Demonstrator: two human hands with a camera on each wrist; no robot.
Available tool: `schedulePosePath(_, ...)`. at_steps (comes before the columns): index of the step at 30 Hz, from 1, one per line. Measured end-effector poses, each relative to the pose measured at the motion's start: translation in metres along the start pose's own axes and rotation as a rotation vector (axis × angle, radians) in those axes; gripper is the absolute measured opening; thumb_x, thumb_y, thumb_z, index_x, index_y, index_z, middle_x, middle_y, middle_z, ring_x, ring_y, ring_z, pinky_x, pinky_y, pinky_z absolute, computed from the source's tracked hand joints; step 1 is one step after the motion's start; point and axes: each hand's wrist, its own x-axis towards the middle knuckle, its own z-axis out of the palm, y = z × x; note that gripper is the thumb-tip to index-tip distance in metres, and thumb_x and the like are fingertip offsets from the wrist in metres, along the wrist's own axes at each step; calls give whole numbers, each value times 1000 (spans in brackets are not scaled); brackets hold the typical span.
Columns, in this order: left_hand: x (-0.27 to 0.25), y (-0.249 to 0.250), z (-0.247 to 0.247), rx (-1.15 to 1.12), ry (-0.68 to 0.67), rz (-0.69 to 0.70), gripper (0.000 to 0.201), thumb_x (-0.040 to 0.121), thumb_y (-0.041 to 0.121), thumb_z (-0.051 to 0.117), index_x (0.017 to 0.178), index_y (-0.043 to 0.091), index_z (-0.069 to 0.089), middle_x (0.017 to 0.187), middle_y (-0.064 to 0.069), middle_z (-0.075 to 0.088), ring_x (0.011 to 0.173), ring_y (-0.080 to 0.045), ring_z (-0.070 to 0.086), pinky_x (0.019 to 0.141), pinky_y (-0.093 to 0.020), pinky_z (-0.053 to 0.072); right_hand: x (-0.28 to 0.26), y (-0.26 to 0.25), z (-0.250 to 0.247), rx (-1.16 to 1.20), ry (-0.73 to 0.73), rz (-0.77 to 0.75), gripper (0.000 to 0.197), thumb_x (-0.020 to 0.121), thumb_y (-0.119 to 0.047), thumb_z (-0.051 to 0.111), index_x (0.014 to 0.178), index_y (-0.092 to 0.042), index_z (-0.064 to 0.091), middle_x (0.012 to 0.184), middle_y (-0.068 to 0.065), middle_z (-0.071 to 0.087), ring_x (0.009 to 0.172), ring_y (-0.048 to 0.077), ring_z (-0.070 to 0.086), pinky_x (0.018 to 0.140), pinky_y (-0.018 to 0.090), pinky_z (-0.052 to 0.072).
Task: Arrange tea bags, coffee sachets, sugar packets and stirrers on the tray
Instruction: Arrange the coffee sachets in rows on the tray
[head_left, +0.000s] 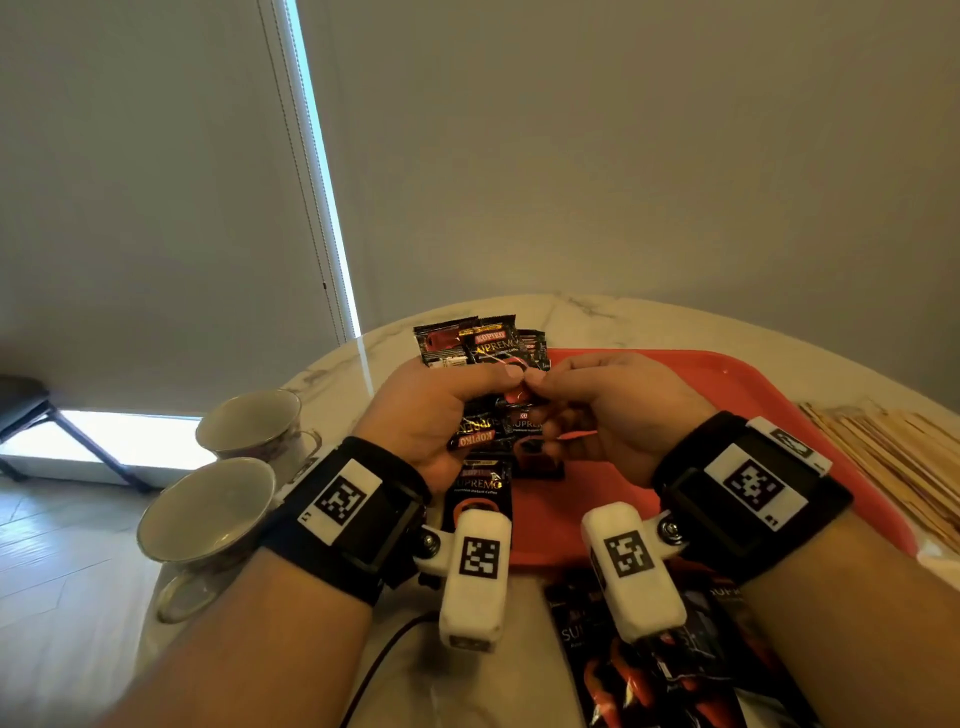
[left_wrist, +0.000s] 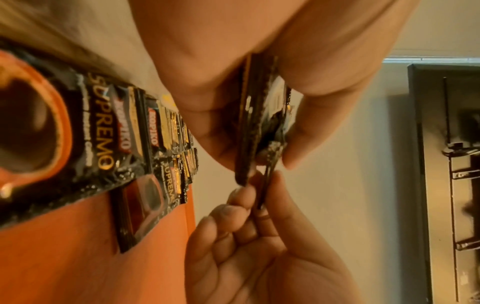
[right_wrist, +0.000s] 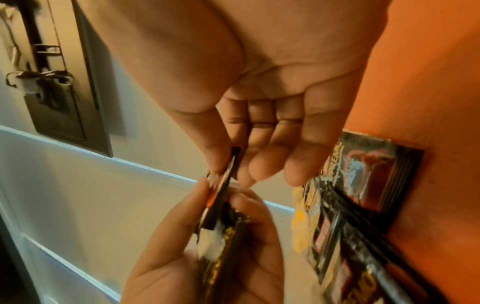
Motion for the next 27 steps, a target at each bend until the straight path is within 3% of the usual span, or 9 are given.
schedulePosePath(3, -2, 0, 0, 75, 5, 37, 38, 81, -9, 73, 118, -2, 71, 106, -30, 74, 96, -49, 75, 87, -66, 59, 2, -1, -2, -11, 58, -55, 21, 95, -28, 70, 94, -7, 73, 75, 6, 69, 60, 15, 64, 61, 37, 60)
schedulePosePath(5, -3, 0, 2, 117, -27, 46, 40, 82, -13, 71, 119, 0, 71, 111, -31, 74, 100, -50, 74, 89, -67, 58, 3, -2, -3, -17, 49, -92, 16, 93, -21, 71, 98, -5, 70, 71, 2, 70, 58, 12, 66, 68, 41, 60)
schedulePosePath(9, -5, -1, 4, 139, -67, 30, 45, 77, -12, 74, 120, 0, 72, 109, -29, 74, 97, -46, 74, 91, -67, 57, 5, -6, -7, 74, 111, -117, 6, 91, -9, 71, 92, -10, 65, 79, 8, 73, 61, 15, 68, 59, 32, 57)
schedulePosePath(15, -6, 2, 4, 78, -26, 16, 44, 78, -16, 71, 121, -4, 69, 114, -33, 71, 104, -53, 72, 92, -74, 53, 6, -6, -11, 114, 144, -122, 8, 90, -6, 73, 95, -8, 67, 85, 10, 73, 65, 17, 67, 61, 32, 58)
schedulePosePath(16, -5, 3, 4, 73, -3, 14, 37, 80, -16, 70, 116, -5, 69, 108, -31, 73, 97, -50, 74, 88, -70, 57, 7, -6, -12, 111, 154, -120, 7, 89, -5, 73, 93, -9, 67, 84, 9, 72, 65, 17, 66, 60, 32, 58)
schedulePosePath(18, -2, 3, 3, 46, 44, 28, 21, 82, -14, 63, 99, -3, 67, 86, -19, 72, 73, -32, 74, 72, -48, 64, 7, -4, -14, 132, 192, -101, 11, 89, -3, 73, 89, -11, 65, 80, 8, 70, 61, 17, 64, 56, 30, 57)
schedulePosePath(20, -1, 6, 2, -36, 92, 45, 20, 84, -10, 51, 95, 2, 63, 76, -9, 66, 62, -19, 66, 59, -34, 60, 7, 1, -17, 150, 233, -57, 12, 88, -2, 73, 89, -10, 63, 75, 8, 68, 57, 15, 61, 53, 28, 56)
schedulePosePath(24, 0, 10, -2, -149, 177, 48, 25, 88, -3, 41, 104, 3, 60, 78, -10, 64, 64, -20, 64, 57, -31, 59, 3, 17, -26, 68, 254, 106, 9, 89, -3, 72, 87, -6, 64, 67, 8, 65, 52, 14, 59, 51, 27, 55)
schedulePosePath(27, 0, 11, -2, -152, 206, 48, 22, 90, -1, 43, 102, 3, 61, 71, -9, 68, 60, -20, 67, 58, -32, 60, 2, 25, -30, -40, 237, 230, 6, 91, -1, 70, 89, -4, 65, 61, 7, 65, 56, 18, 61, 58, 32, 56)
